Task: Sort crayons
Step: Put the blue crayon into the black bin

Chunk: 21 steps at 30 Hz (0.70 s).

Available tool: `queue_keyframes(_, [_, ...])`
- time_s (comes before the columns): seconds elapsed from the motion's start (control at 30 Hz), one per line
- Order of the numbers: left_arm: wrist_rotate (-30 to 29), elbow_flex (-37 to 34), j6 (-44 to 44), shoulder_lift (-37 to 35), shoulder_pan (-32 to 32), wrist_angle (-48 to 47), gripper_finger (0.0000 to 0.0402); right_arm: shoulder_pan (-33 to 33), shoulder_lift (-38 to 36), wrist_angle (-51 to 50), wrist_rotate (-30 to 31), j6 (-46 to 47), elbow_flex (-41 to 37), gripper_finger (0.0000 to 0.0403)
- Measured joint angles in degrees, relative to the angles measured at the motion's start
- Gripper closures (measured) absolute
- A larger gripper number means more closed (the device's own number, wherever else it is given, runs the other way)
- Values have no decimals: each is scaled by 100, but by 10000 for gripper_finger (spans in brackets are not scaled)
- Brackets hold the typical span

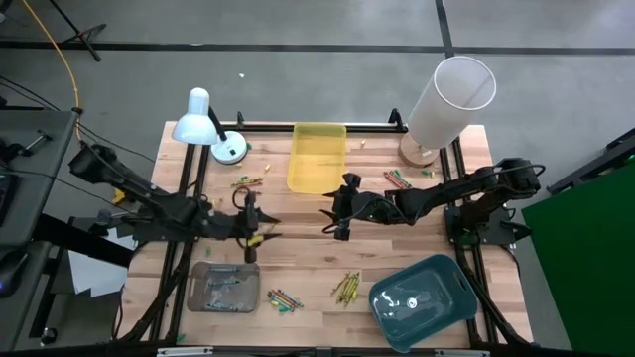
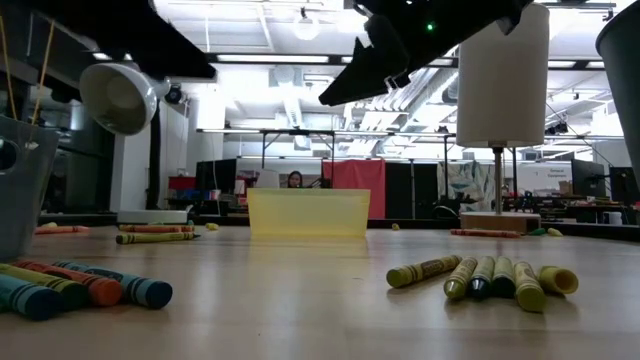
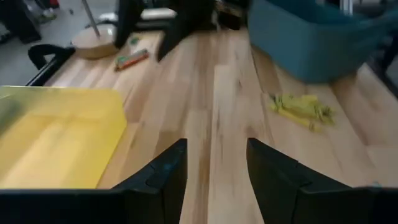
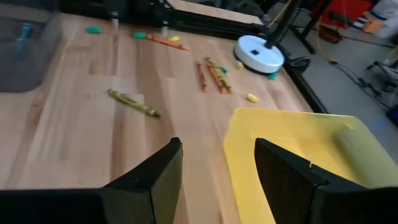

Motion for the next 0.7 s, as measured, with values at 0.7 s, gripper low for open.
queue_keyframes(0.7, [121,-952,610,-5,784,2431,252,-13,0,93,-334,1025,0,208])
